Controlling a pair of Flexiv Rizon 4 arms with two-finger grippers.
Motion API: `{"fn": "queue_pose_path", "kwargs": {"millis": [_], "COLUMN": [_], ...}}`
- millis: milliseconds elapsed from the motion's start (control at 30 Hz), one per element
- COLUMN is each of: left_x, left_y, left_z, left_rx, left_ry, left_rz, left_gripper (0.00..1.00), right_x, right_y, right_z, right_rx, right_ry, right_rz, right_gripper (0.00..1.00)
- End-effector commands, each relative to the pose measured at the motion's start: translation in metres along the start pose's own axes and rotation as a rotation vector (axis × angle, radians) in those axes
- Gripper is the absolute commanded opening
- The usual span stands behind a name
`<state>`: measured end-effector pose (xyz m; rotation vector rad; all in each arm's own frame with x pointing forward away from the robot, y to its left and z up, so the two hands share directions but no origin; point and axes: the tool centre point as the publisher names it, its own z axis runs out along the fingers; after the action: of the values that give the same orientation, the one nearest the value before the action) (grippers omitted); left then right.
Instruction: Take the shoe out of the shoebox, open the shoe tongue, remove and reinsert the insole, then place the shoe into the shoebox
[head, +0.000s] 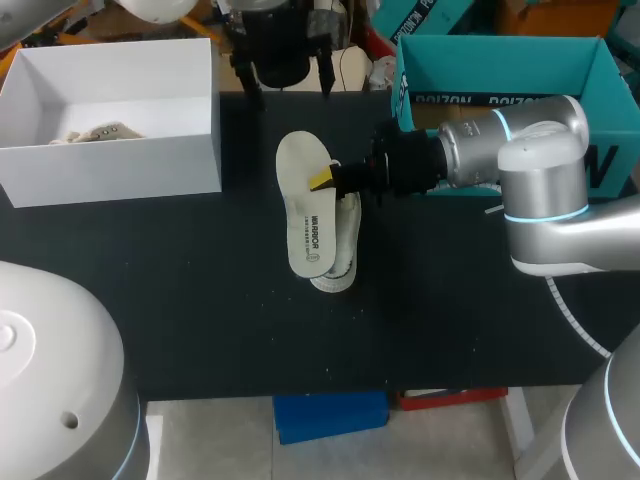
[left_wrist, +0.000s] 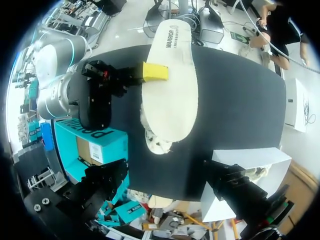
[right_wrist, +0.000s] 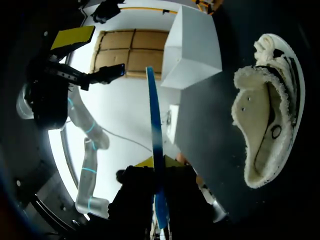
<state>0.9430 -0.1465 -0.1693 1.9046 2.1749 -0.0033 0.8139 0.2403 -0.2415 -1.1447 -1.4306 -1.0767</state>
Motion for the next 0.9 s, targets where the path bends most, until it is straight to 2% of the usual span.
{"fn": "queue_pose_path", "kwargs": {"millis": [33, 467, 900], "left_x": [0.004, 0.020, 0.027], "left_y": [-0.016, -0.095, -0.172], "left_z": [-0.009, -0.020, -0.030], "left_rx": [-0.012, 0.005, -0.005], "left_ry": [-0.005, 0.022, 0.037], "left_rz": [0.004, 0.022, 0.111], "left_gripper": [1.00, 1.00, 1.00], "right_x": [0.000, 0.000, 0.000], "right_y": [0.000, 0.000, 0.000], "right_z": [0.000, 0.000, 0.000], "right_rx": [0.000, 0.000, 0.000], "right_ry": [-0.001, -0.001, -0.001], "right_rz": [0.001, 0.001, 0.001], "right_gripper": [0.00, 0.00, 0.00]}}
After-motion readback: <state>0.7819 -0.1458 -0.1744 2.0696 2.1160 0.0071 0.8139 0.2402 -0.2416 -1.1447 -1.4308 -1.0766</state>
